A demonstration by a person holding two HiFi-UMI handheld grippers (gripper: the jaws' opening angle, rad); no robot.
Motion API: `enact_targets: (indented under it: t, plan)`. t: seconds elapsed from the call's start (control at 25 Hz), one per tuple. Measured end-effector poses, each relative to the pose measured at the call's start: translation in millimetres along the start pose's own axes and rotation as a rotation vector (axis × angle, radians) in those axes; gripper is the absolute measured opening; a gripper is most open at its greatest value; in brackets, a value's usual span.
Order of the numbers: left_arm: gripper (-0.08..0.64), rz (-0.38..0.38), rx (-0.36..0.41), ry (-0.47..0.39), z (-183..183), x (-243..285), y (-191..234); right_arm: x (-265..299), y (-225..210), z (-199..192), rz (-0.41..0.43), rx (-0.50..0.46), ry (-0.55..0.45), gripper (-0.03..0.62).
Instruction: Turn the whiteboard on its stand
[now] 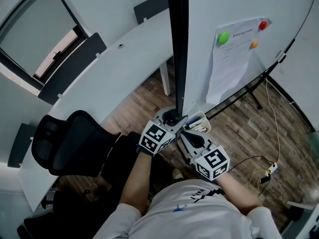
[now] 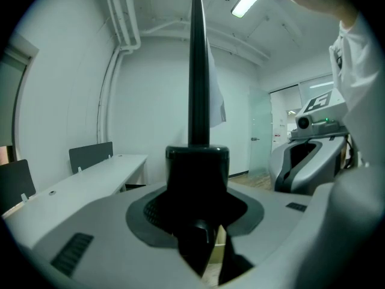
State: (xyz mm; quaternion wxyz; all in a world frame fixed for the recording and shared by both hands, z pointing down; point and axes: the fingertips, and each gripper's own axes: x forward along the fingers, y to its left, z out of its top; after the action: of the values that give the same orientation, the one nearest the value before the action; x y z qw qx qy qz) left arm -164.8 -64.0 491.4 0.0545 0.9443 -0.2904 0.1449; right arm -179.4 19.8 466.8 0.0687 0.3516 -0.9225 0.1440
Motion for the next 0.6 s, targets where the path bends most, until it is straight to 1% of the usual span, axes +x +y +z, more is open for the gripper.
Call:
enact_targets:
  t: [0.32, 0.6]
  plan:
    - [0.17, 0.004, -0.01, 0.009, 1.4, -4.6, -3.2, -2.9, 0.9, 3.4, 0.021, 0.007, -0.003, 0.011]
    - [0.17, 0.019, -0.01, -0.021, 1.6, -4.7, -3.0, -5.1, 6.2, 0.0, 0.02, 0.007, -0.002, 0.011]
